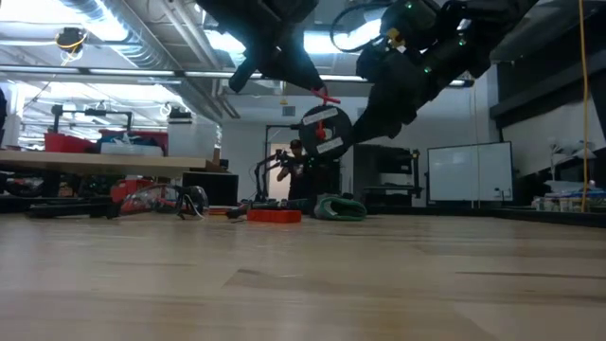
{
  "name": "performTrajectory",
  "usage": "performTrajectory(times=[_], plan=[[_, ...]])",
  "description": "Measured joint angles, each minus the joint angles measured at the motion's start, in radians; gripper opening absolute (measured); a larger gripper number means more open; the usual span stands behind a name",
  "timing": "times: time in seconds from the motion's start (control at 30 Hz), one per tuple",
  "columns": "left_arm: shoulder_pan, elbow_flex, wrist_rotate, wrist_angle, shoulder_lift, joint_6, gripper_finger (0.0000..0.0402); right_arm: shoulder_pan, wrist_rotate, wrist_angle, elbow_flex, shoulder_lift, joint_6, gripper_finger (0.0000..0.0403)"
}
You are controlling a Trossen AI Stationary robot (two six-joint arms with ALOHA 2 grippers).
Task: Coil cords
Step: Coil the orange wire into the black spool
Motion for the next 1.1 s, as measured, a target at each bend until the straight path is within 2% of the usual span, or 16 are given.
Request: performTrajectory(times=[0.3,0.67,1.1], plan=[[-0.014,0.000,0.030,0.066,0.002,-0.021,0.0000,-0.001,0.087,0.118,0.000,0.000,0.118,0.0001],[-0.047,0.000,0.027,0.066,0.002,-0.041,0.0000,-0.001,0.188,0.231,0.000,0.000,0.217,0.0001],[-0.058,0.000,0.011,0.050,0.035,-0.041,0.0000,0.000,0.192,0.419,0.000,0.000,0.279,0.0001]])
